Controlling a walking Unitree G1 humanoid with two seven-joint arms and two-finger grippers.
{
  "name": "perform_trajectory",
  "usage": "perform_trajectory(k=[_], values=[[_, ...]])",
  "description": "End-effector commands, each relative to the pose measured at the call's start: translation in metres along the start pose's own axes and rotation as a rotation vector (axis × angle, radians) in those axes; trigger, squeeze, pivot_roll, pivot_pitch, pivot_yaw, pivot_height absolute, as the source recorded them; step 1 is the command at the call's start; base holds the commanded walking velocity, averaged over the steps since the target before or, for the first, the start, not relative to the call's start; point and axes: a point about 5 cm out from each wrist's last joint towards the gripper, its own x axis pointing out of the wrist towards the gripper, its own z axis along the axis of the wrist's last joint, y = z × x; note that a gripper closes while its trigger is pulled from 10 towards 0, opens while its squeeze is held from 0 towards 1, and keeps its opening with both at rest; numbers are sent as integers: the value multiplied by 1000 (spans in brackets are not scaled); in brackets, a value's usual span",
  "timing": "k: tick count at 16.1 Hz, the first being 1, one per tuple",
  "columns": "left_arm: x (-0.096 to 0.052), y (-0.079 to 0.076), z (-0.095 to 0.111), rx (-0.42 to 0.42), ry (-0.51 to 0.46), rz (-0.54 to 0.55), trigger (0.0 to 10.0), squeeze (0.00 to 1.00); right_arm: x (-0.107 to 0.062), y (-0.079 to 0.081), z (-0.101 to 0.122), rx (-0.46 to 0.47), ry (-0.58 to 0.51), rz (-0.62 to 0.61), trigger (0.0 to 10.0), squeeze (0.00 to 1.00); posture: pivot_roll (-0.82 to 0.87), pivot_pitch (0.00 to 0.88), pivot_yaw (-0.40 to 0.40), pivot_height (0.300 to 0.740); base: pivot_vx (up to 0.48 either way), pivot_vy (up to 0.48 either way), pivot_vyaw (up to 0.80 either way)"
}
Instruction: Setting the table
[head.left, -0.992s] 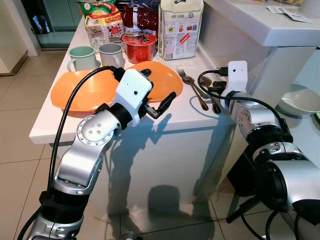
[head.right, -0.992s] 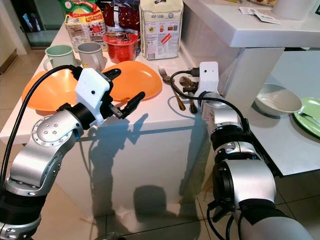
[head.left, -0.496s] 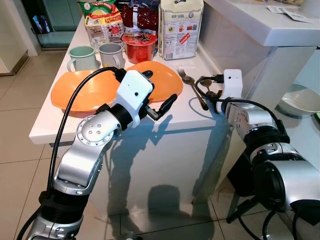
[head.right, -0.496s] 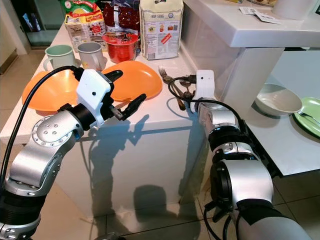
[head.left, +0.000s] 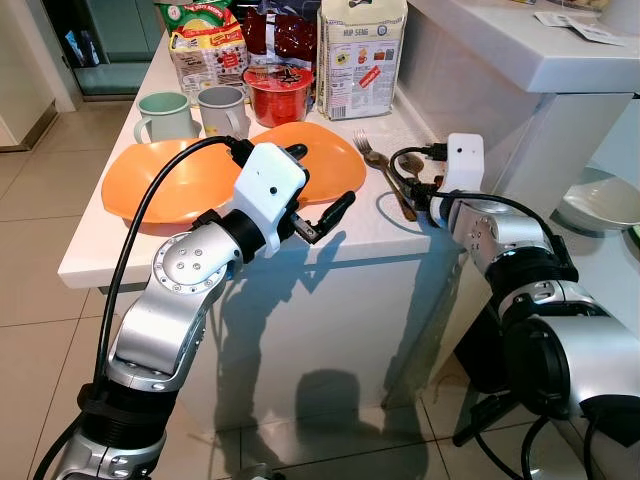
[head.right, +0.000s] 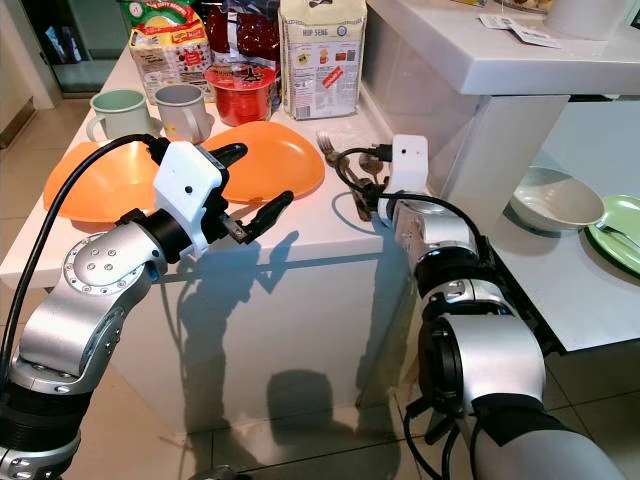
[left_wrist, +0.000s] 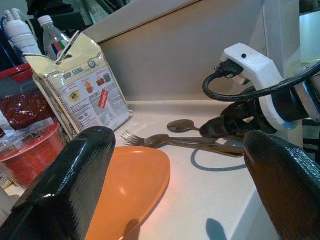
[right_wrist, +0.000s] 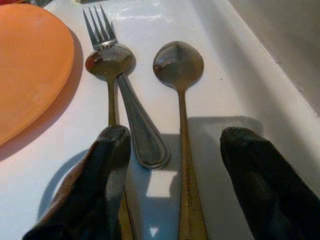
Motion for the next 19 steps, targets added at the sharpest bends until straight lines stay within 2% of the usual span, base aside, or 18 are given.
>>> perform_trajectory(k=[1,2,3,8,9,11,14,19], values=[[0,-4,1,2,0,-20,10000,0,0,0,5,21,7,-7,10000,1000,58,0,-18,740,0,0,0],[-1,-5,1,2,1,-22,10000,0,0,-1,0,21,48,-7,10000,125,59,0,-19,740,0,0,0],[-1,-5,1,1,1,-23,10000,0,0,-2,-2,20,60,-4,10000,0,59,0,-19,740,0,0,0],[-1,-5,1,2,3,-23,10000,0,0,-3,-20,-44,172,13,10000,0,61,0,-21,740,0,0,0],[-1,-5,1,2,4,-23,10000,0,-1,-6,-23,-58,199,7,8863,0,62,0,-21,740,0,0,0],[-2,-5,1,2,5,-23,10000,0,-1,-8,-26,-50,218,10,0,0,62,0,-21,740,0,0,0],[0,-4,2,3,4,-23,10000,0,-2,-8,-30,0,237,26,0,0,62,0,-19,740,0,0,0],[5,-2,5,4,-2,-21,10000,0,-4,-17,-28,-5,248,13,0,0,58,0,-22,740,0,0,0]])
